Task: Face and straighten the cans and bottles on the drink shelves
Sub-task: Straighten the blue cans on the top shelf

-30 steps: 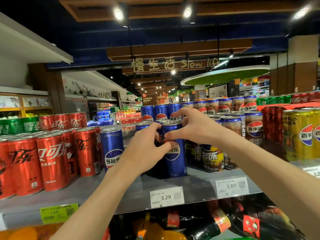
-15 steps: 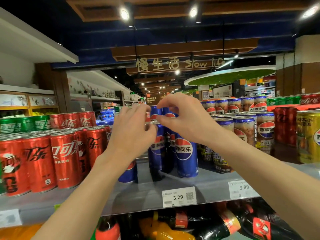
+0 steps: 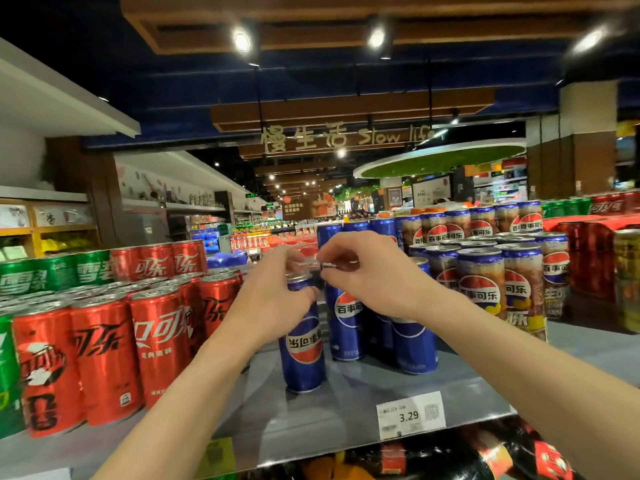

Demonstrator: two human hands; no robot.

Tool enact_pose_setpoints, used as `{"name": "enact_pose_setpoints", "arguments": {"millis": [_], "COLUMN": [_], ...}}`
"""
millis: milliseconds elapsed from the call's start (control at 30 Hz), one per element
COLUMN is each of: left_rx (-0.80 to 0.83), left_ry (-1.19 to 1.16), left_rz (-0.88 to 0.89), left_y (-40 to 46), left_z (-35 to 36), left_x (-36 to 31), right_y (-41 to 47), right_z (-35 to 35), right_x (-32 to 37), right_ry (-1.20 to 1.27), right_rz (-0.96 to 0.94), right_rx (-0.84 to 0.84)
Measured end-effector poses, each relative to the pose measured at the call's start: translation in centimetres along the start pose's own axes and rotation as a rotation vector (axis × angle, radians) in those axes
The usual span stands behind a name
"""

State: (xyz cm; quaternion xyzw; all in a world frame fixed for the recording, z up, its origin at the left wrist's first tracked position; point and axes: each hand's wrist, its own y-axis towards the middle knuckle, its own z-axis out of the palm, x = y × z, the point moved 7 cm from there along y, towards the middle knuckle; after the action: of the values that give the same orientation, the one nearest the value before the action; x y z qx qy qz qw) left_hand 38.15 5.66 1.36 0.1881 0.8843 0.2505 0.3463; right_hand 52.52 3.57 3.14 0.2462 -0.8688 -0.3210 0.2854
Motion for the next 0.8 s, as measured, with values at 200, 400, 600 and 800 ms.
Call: {"name": "enact_pose_setpoints", "arguments": {"millis": [200,400,600,800], "left_rx": [0.012,-0.105,-0.161,-0.301], "left_ry": [-0.27,-0.239,-0.09,0.067], "left_rz": [0.084,0.122,0.081,0.053], "left_y": [-0.2,-0.3,-0.3,-0.6], "left_z": [1.6,3.0,4.0,4.3], "left_x": [-2.0,-3.2,-4.1,-5.7], "right_y": [-0.4,-2.2,-3.4,-3.9], "right_z": [-3.5,-5.5,-5.2,-4.6], "right_x": [-0.6,-2.4,-4.2,-5.4], "right_ry": [-0.075,-0.14,-0.192,-0.17], "right_rz": [0.071,0.147,0.177,0.135], "right_rx": [-0.146,-0.176,-0.099,0.021]}}
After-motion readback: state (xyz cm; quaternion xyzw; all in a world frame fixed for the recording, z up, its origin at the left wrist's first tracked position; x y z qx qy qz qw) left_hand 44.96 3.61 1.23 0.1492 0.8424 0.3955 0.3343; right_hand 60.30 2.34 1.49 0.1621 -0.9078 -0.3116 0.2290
